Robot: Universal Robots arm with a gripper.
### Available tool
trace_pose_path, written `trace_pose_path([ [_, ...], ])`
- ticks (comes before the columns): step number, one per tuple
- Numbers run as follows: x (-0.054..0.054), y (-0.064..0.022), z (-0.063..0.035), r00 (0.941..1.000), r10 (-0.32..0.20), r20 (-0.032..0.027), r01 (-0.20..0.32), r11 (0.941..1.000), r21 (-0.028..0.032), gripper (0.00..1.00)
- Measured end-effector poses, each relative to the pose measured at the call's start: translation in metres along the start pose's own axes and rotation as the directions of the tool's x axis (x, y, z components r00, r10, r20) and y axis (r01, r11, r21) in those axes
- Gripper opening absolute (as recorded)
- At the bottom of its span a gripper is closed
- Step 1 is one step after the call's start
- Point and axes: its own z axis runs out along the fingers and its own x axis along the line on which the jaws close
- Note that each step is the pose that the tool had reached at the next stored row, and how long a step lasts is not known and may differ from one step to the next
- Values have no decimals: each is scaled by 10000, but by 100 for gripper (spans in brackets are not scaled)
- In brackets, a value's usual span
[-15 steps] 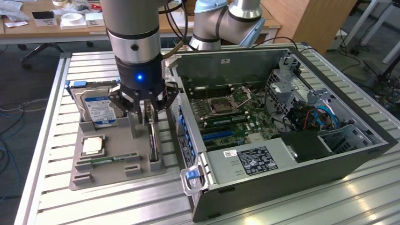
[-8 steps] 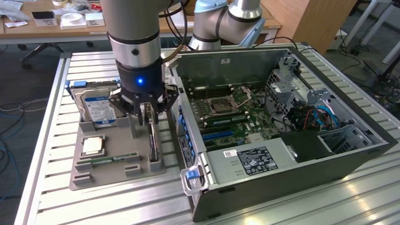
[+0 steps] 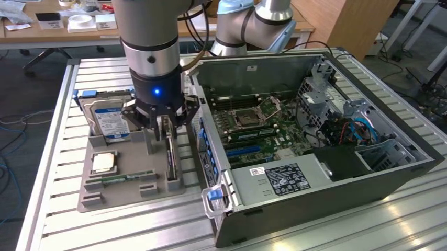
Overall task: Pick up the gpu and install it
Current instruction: 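Pick up the gpu and move the gpu toward the slot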
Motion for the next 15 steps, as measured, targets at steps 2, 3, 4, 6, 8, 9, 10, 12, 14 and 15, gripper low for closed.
trace_pose_path([
  [2,1,-1,26,10000,0,0,0,10000,-1,42],
  [3,1,-2,42,10000,0,1,0,10000,-1,42],
  [4,2,-2,55,10000,0,0,0,10000,0,42],
  [6,2,-3,79,10000,0,1,0,10000,0,42],
  [8,3,-4,102,10000,0,0,0,10000,1,42],
  [9,4,-5,111,10000,0,0,0,10000,0,42],
  [10,4,-5,118,10000,0,-1,0,10000,1,42],
  [12,4,-6,136,10000,0,0,0,10000,0,42],
  [14,5,-6,144,10000,0,-1,0,10000,2,42],
  [15,5,-6,144,10000,0,-2,0,10000,3,42],
])
